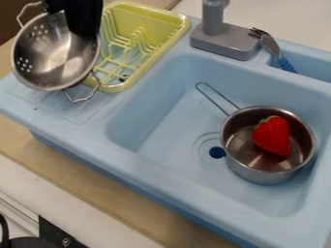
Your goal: Move the silver basket in the left bottom corner of the counter
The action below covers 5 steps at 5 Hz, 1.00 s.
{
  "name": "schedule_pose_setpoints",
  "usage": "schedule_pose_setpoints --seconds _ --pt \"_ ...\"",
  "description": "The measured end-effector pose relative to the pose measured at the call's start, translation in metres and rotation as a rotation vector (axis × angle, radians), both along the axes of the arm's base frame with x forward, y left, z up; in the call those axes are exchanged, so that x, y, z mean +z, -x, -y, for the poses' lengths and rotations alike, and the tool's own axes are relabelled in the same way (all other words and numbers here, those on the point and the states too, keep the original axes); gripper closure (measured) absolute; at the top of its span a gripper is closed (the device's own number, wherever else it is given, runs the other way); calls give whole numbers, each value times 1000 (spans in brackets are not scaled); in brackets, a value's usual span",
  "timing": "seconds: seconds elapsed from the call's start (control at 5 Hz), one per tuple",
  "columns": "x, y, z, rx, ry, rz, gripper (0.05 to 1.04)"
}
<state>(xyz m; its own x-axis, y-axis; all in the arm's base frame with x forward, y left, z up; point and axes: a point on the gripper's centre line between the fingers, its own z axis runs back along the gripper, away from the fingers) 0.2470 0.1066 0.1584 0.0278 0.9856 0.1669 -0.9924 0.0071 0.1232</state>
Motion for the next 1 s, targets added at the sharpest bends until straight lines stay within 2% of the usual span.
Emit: schedule_pose_setpoints --seconds 0.4,0.6,0.8,1.0 --pt "-15 7 0 58 45 -72 1024" --pt "-19 9 -4 74 58 -88 1024" --pt "-19 8 -8 78 50 -74 1010" --pt "-21 7 -14 84 99 -35 869"
